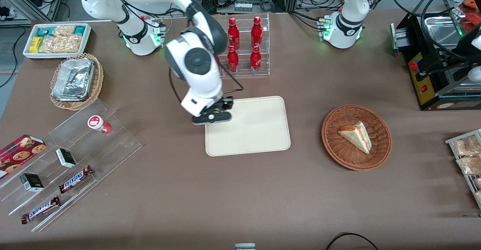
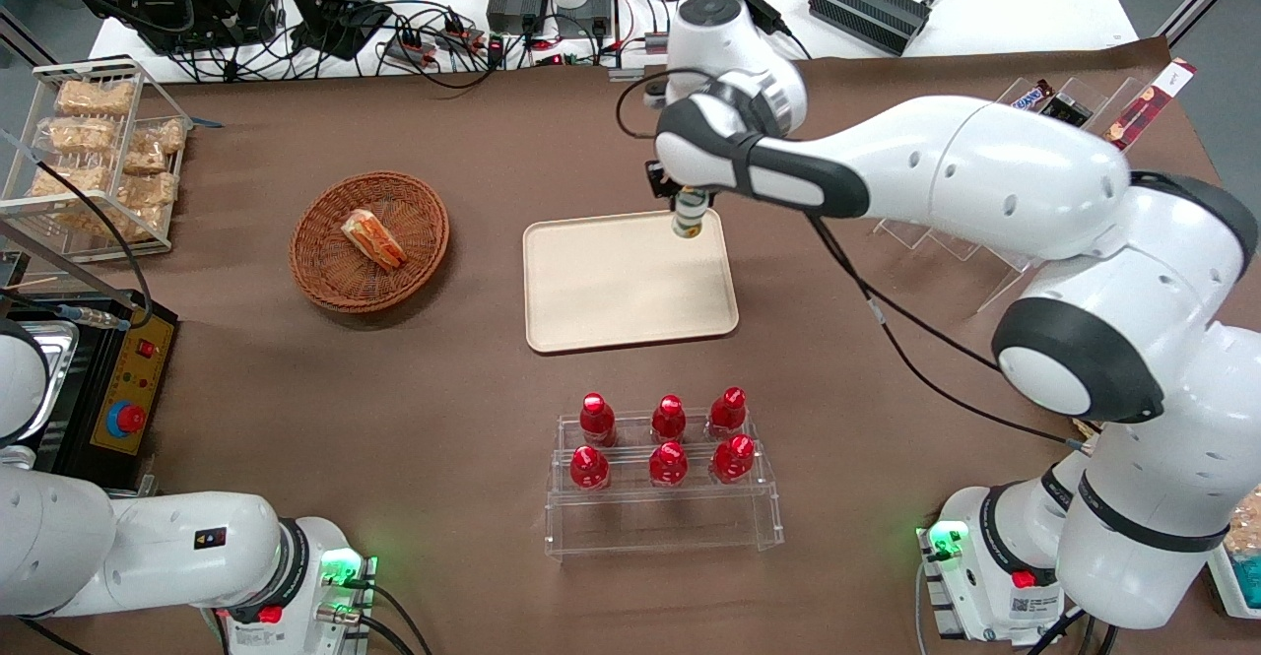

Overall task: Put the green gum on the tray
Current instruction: 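Lift the gum cup and carry it over the cream tray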

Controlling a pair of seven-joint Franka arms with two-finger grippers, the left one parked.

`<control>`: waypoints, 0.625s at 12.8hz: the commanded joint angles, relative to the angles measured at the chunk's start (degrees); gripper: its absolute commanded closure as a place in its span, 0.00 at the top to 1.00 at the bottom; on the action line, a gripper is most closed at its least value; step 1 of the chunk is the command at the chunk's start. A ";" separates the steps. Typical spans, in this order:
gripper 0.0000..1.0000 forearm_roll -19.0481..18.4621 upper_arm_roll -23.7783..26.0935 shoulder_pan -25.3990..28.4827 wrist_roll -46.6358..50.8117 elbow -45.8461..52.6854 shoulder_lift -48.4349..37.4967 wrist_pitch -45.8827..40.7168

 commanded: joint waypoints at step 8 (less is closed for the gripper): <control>0.00 0.86 -0.87 6.88 8.79 5.57 14.89 14.62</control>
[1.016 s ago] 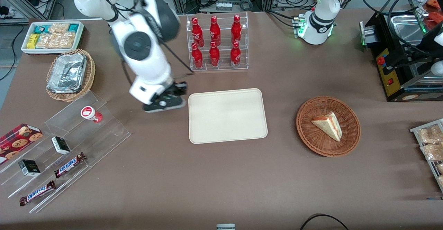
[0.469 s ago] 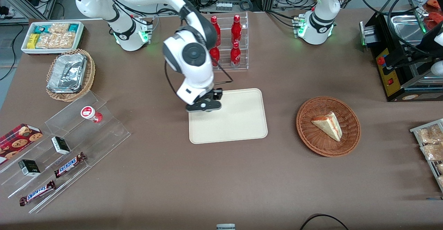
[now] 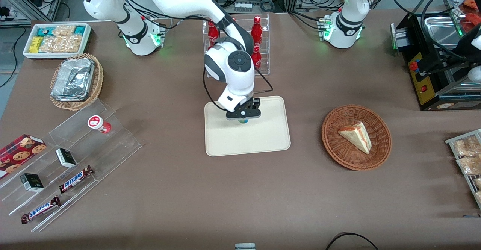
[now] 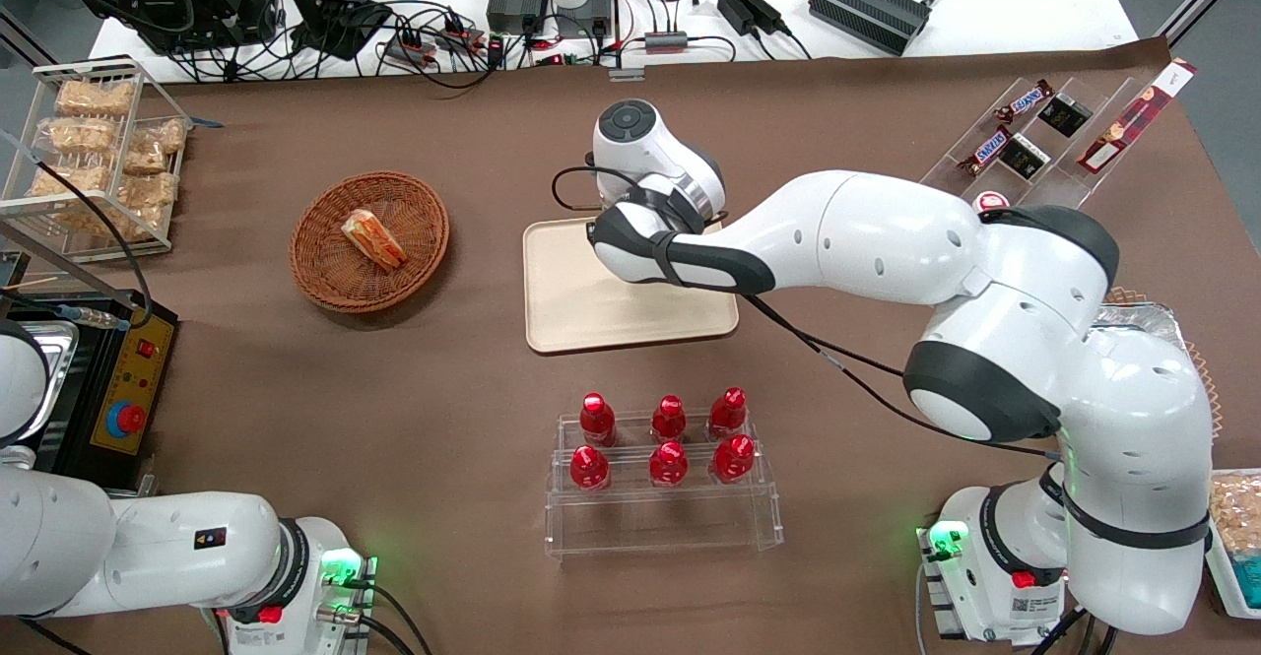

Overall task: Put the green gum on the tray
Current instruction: 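Lift the gum cup and carry it over the cream tray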

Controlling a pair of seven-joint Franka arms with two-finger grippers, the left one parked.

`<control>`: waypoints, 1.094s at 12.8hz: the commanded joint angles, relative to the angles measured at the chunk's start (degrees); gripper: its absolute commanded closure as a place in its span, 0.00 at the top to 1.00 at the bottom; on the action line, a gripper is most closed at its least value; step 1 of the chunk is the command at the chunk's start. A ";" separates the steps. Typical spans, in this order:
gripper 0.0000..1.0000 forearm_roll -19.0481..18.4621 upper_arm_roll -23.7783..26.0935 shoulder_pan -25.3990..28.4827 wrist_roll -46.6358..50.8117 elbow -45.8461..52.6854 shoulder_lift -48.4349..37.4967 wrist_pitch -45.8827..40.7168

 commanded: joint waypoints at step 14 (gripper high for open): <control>0.31 2.52 1.35 -0.43 0.30 2.50 5.86 4.29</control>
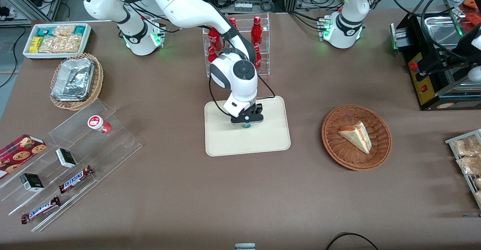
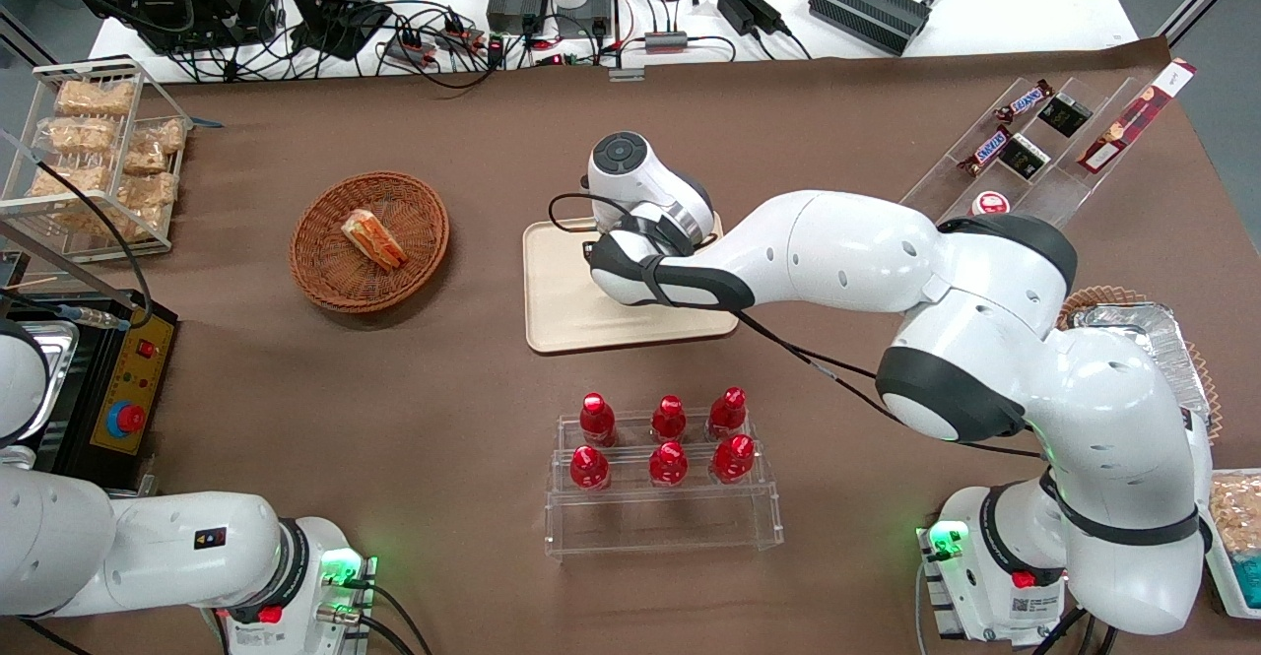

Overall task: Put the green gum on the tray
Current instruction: 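Lower the gum cup onto the tray and open the right gripper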

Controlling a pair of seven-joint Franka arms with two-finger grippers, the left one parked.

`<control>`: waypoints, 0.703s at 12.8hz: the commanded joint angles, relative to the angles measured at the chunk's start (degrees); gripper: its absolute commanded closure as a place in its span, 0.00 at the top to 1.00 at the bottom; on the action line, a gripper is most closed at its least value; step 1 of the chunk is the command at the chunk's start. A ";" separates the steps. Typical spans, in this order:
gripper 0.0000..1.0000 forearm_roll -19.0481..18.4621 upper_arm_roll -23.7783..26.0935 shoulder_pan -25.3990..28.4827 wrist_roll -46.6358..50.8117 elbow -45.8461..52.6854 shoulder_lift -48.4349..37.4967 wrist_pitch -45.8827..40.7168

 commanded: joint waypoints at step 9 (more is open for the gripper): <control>1.00 2.07 -0.30 -5.84 -1.87 -5.11 -12.27 -2.03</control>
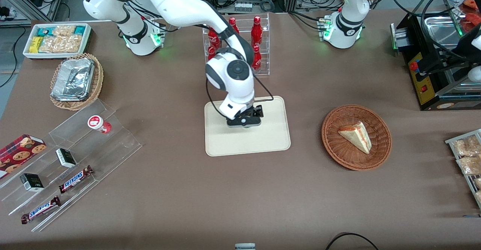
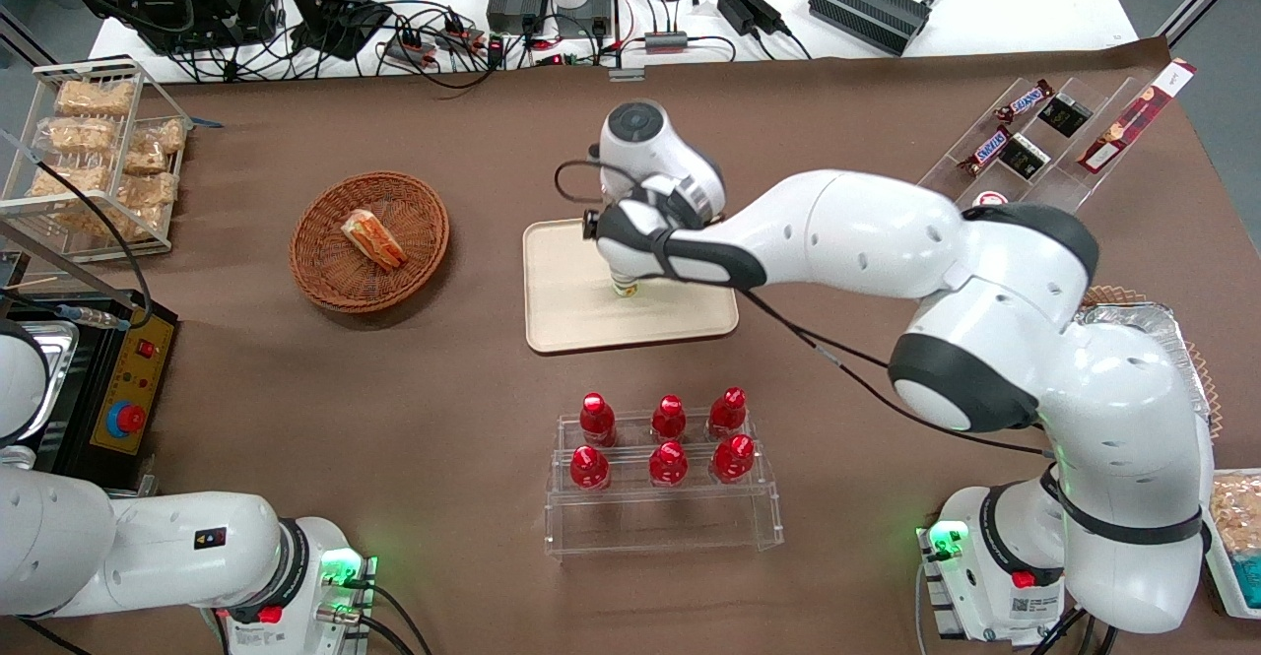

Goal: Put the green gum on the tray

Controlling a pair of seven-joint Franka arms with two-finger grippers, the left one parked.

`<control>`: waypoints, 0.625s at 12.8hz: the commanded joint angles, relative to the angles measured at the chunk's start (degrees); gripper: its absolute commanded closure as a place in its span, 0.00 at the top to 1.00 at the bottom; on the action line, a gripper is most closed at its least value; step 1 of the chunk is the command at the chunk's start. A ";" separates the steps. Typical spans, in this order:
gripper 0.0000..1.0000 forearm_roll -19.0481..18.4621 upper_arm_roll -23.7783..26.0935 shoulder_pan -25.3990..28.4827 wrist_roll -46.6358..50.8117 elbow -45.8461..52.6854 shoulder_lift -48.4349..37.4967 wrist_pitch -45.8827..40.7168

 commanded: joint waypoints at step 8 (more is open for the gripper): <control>1.00 -4.33 0.20 -12.38 -15.52 -18.85 -33.56 -19.83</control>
